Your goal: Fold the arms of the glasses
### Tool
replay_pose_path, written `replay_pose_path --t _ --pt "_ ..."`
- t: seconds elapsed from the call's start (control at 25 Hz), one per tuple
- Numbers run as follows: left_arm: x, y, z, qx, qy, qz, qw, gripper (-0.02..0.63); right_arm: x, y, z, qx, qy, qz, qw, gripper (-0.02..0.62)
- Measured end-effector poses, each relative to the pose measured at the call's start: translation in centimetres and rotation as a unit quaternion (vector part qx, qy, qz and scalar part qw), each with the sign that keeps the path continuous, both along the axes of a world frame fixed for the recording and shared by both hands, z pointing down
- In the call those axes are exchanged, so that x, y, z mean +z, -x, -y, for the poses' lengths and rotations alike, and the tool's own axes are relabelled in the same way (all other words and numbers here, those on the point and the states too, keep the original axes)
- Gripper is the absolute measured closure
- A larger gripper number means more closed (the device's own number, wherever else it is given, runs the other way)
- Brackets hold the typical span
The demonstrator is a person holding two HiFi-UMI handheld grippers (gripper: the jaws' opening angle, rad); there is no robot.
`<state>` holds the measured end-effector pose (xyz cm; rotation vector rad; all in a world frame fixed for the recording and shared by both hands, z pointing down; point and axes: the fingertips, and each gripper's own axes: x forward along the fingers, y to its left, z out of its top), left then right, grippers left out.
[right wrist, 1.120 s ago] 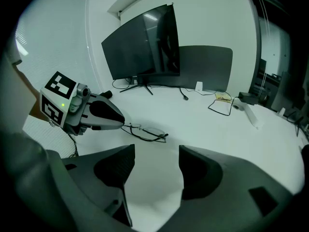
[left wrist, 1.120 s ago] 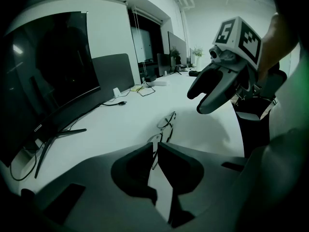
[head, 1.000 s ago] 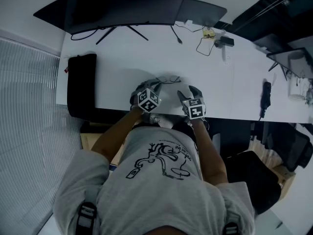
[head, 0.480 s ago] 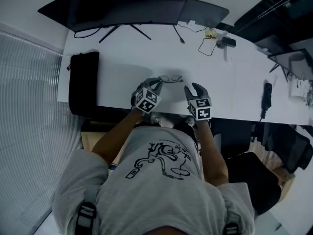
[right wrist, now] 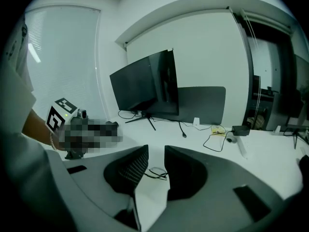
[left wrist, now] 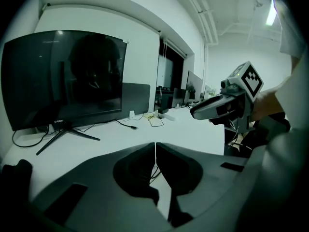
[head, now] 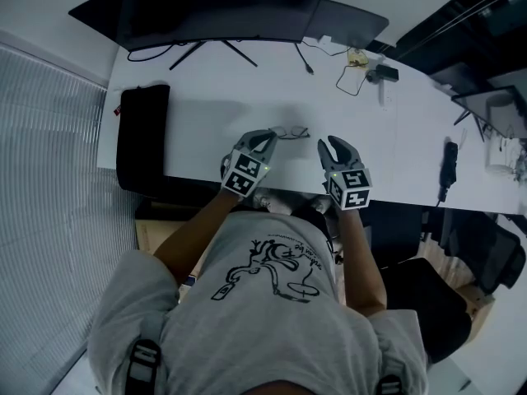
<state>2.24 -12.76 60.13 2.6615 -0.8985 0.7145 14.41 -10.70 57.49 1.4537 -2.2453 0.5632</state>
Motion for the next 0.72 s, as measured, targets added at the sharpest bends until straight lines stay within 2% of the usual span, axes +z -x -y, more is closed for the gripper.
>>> replay_pose_path --t 0.2,0.72 --pt "-2.6 0.2 0.3 -0.016 0.018 -0.043 0.9988 0.584 -3.2 0.5 0.2 -0.004 -0.023 0.011 1.0 0.513" --pt "-9.8 0.7 0.5 -0.026 0.016 -0.115 0.9929 0.586 -10.1 1.6 0.2 -0.024 -0.052 0.021 0.998 0.554"
